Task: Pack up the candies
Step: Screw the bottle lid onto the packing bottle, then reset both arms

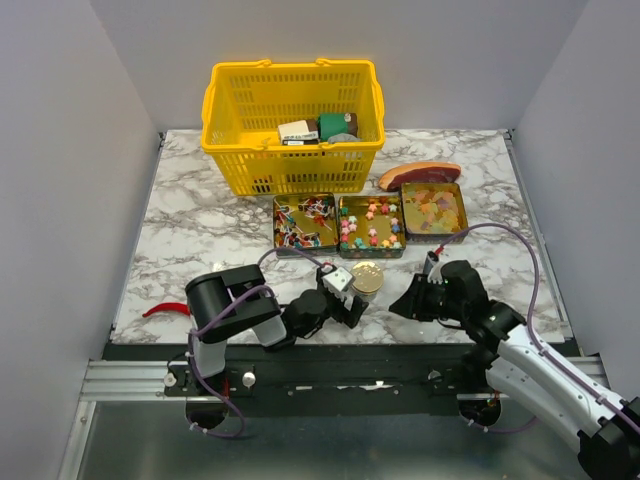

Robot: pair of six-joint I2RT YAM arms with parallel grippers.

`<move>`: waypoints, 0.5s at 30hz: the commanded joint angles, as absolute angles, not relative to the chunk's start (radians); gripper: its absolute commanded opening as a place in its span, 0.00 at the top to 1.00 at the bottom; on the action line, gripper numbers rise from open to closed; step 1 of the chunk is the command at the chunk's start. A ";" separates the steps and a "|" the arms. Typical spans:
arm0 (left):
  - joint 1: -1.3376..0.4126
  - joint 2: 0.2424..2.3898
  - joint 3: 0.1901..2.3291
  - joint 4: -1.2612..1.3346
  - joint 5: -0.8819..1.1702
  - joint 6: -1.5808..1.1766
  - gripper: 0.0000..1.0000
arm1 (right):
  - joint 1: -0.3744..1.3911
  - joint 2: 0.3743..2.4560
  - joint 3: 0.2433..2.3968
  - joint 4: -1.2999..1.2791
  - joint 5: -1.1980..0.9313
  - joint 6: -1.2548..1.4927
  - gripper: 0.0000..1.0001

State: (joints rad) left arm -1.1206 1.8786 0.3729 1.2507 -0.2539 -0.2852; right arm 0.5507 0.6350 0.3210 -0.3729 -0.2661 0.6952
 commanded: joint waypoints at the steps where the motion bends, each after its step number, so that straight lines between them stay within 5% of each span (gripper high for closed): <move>1: -1.120 1.836 0.304 1.078 -0.235 -0.337 0.01 | 0.554 0.641 0.357 -0.397 -0.227 0.663 0.59; 7: -1.120 1.630 0.270 0.886 -0.325 -0.428 0.01 | 0.554 0.595 0.374 -0.403 -0.151 0.660 0.43; 15: -1.120 1.134 0.449 0.035 -0.570 -0.548 0.01 | 0.554 0.554 0.440 -0.474 0.036 0.609 0.13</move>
State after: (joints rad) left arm -1.1202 1.3251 0.3714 0.5007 -0.3939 -0.4816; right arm 0.5507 0.5743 0.3946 -0.4229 -0.1051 0.6487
